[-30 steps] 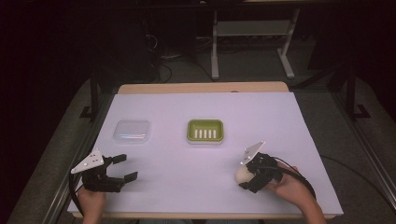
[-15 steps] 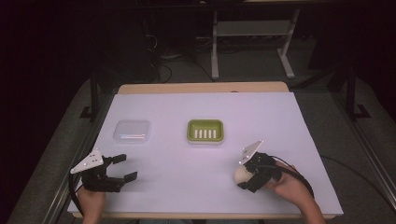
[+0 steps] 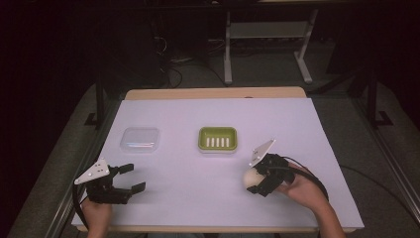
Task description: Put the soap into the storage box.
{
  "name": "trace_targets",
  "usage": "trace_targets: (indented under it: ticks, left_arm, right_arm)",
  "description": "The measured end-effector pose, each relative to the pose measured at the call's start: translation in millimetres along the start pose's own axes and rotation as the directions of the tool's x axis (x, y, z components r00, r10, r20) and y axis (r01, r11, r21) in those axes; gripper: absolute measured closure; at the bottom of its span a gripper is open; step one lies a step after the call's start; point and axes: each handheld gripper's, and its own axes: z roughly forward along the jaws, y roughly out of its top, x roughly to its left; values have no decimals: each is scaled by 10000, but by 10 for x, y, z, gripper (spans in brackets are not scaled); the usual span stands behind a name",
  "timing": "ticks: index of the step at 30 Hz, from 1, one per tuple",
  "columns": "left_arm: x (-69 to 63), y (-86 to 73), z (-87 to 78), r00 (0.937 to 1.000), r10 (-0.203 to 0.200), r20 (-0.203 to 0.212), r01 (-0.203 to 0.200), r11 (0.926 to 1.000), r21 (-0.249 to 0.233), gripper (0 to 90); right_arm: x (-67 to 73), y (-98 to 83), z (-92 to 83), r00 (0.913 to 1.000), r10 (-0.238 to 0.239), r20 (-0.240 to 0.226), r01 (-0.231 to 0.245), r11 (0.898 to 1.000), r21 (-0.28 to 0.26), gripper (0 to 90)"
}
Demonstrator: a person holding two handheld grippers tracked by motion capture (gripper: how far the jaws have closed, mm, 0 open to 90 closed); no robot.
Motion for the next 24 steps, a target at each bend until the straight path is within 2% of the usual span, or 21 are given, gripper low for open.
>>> trace_targets:
  ticks: [15,24]
  left_arm:
    - [6,-1,1,10000,-35,15,35,10000,-19,131]
    - [11,0,-7,10000,11,6,-11,10000,-1,131]
  right_arm:
    - [-108,157,-35,9999,-79,-78,78,9998,-183,232]
    - [-220,269,-80,9999,-84,-150,77,9989,-467,232]
